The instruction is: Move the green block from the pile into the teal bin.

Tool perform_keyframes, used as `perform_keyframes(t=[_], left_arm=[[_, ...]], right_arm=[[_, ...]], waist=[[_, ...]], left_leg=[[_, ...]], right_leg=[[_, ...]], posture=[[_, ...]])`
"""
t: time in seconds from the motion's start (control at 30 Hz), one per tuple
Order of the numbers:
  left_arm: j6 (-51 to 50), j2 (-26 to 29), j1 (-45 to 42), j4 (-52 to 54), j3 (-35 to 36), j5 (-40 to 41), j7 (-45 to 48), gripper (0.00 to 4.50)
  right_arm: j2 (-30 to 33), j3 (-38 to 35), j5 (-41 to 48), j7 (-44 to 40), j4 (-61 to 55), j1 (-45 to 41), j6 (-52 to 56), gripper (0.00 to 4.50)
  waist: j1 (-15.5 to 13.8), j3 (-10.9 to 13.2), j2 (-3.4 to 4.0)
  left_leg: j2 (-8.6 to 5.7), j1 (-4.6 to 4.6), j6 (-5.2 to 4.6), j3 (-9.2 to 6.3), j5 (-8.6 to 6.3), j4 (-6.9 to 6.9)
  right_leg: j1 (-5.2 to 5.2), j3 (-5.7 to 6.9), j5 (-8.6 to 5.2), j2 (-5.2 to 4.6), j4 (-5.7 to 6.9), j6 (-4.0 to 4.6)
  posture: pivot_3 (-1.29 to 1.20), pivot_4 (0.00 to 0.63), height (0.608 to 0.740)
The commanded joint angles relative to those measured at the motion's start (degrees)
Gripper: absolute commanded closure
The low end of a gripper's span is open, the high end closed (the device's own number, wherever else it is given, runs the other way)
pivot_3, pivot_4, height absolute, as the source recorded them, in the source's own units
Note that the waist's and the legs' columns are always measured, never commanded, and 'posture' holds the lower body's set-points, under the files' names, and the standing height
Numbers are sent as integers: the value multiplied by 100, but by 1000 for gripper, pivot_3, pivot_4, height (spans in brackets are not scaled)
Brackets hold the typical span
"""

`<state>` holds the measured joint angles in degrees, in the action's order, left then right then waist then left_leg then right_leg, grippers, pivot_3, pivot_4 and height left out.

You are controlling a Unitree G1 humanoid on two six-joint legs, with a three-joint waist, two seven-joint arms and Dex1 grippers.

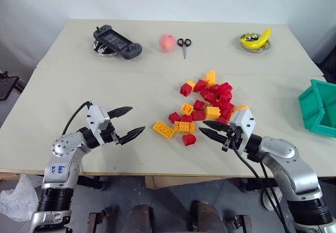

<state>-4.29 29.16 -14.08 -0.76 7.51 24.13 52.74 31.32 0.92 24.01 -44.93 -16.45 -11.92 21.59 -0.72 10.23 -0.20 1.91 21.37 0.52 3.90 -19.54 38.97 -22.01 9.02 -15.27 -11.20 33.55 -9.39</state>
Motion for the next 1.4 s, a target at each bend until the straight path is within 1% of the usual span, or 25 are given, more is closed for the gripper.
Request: perform_keyframes(t=[0.03,0.07,0.2,0.27,0.33,0.47,0.6,0.77,0.9,1.0,1.1,1.2,1.27,1.4], left_arm=[[-13,-74,-119,177,-117,71,43,0],[-32,-80,-145,194,-134,82,44,0],[5,-135,-215,171,-229,60,105,0],[-14,-222,-278,149,-293,50,67,0],[-14,-349,-358,139,-403,31,35,0],[131,-745,-573,-4,-656,-113,-117,0],[194,-1099,-740,-92,-808,-182,-277,0],[233,-1208,-794,-252,-870,-231,-280,0],[272,-1169,-853,-372,-906,-263,-160,0],[316,-1098,-965,-545,-831,-304,-132,0],[333,-1055,-975,-578,-805,-303,-115,0],[336,-991,-893,-532,-764,-282,-85,0],[331,-911,-823,-502,-704,-258,-71,0],[304,-698,-690,-505,-508,-190,-36,0]], right_arm=[[-346,168,-90,320,190,-413,116,4479],[-427,169,-143,409,289,-515,133,4479],[-676,289,-780,878,1351,-1188,-168,4479],[-755,171,-1151,1380,2026,-1613,-338,4479],[-751,18,-1418,1808,2532,-1953,-445,4479],[-635,-245,-1715,2275,3291,-2270,-766,4479],[-671,-777,-1693,2913,4077,-2566,-1058,4479],[-688,-1104,-1670,3245,4856,-2767,-1296,4479],[-709,-1052,-1753,3119,5105,-2878,-1566,4479],[-798,-779,-1770,2625,5113,-2955,-1712,4479],[-868,-565,-1744,2215,4902,-2921,-1634,4479],[-946,-197,-1501,1445,4049,-2587,-1139,4479],[-982,-116,-1021,974,3177,-2263,-513,4479],[-434,11,-716,269,1918,-1639,274,4479]], waist=[[32,0,0],[50,0,0],[81,0,0],[84,0,0],[93,0,0],[75,0,0],[100,0,1],[137,-1,2],[198,-1,2],[233,-1,2],[245,-1,2],[241,-1,2],[233,-1,2],[219,-1,2]], left_leg=[[0,0,0,0,0,0],[0,0,1,0,1,1],[-1,2,0,-1,0,2],[-1,3,1,-1,1,-1],[-1,5,2,1,1,-2],[-1,16,3,2,2,4],[-2,19,3,4,2,2],[0,19,4,8,3,1],[0,19,4,8,3,1],[0,19,4,8,3,1],[0,18,4,8,3,0],[0,19,4,8,3,-4],[0,20,4,8,3,-5],[0,21,4,7,3,-2]], right_leg=[[0,0,0,0,1,0],[-1,0,0,0,3,0],[-1,0,0,-1,3,0],[-4,0,0,-1,3,0],[-8,0,0,-1,5,0],[-18,-1,0,-1,10,0],[-20,-1,0,-1,9,0],[-24,-4,0,0,10,0],[-22,-4,0,-1,11,0],[-23,-4,0,-1,11,0],[-24,-4,0,0,11,0],[-27,-5,0,0,10,0],[-29,-5,0,-1,11,0],[-30,-4,0,-1,13,0]], posture=[[0,150,740],[0,150,740],[0,150,740],[0,150,740],[0,150,740],[0,150,740],[0,150,740],[0,150,740],[0,150,740],[0,150,740],[0,150,740],[0,150,740],[0,150,740],[0,150,740]])
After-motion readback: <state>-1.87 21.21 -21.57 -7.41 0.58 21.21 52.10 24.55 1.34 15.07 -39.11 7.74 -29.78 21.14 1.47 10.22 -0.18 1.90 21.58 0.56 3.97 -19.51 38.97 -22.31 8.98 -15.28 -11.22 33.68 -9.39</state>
